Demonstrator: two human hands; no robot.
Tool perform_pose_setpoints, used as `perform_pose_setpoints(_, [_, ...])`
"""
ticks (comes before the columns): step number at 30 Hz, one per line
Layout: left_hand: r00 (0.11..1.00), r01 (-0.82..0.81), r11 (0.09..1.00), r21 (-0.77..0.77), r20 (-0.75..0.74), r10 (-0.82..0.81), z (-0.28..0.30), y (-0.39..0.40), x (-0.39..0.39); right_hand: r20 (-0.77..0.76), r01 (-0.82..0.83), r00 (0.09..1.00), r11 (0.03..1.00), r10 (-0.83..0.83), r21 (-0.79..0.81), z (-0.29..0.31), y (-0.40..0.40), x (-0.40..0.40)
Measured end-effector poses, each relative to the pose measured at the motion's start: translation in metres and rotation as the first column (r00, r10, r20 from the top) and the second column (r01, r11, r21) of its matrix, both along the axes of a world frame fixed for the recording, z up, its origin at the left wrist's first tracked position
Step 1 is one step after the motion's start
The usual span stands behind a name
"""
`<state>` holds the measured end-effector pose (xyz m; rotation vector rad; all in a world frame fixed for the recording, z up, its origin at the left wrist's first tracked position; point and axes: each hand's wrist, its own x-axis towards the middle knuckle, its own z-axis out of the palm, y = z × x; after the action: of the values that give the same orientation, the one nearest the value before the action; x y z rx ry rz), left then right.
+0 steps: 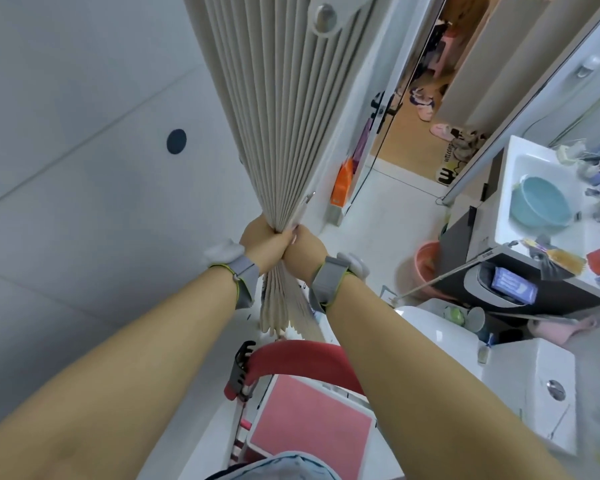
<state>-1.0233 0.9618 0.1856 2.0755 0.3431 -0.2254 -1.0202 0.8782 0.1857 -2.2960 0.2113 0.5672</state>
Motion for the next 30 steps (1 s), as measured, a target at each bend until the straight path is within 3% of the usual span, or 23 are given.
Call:
perform_pose_setpoints(4, [0.989, -0.148, 0.985, 0.090, 0.006, 0.148, -0.005, 0.016, -0.008, 0.031, -0.132, 0.991, 0.991, 0.131, 0.025, -0.006, 0.018, -0.003])
perform_pose_setpoints(7, [0.976, -0.215, 0.974, 0.064, -0.008, 0.216, -0.012, 0.027, -0.009, 0.018, -0.160, 0.987, 0.985, 0.159, 0.069, -0.013, 0.026, -0.008])
perform_pose_setpoints(15, [0.953, -0.286, 0.949, 0.133, -0.058, 0.296, -0.016, 0.046, -0.002, -0.061, -0.243, 0.966, 0.961, 0.252, 0.135, -0.013, 0.035, -0.010])
perform_pose_setpoints(21, [0.944, -0.323, 0.946, 0.025, -0.069, 0.324, -0.018, 0.060, -0.007, -0.065, -0.178, 0.979, 0.968, 0.192, 0.176, -0.019, 0.035, -0.014])
perform_pose_setpoints(27, [0.938, -0.346, 0.931, 0.113, 0.042, 0.343, -0.026, 0.048, -0.015, -0.014, -0.233, 0.970, 0.949, 0.241, 0.214, -0.018, 0.040, -0.015])
perform_pose_setpoints(30, [0.922, -0.385, 0.916, 0.114, 0.002, 0.387, -0.024, 0.051, -0.015, 0.032, -0.234, 0.972, 0.951, 0.233, 0.201, -0.019, 0.045, -0.016])
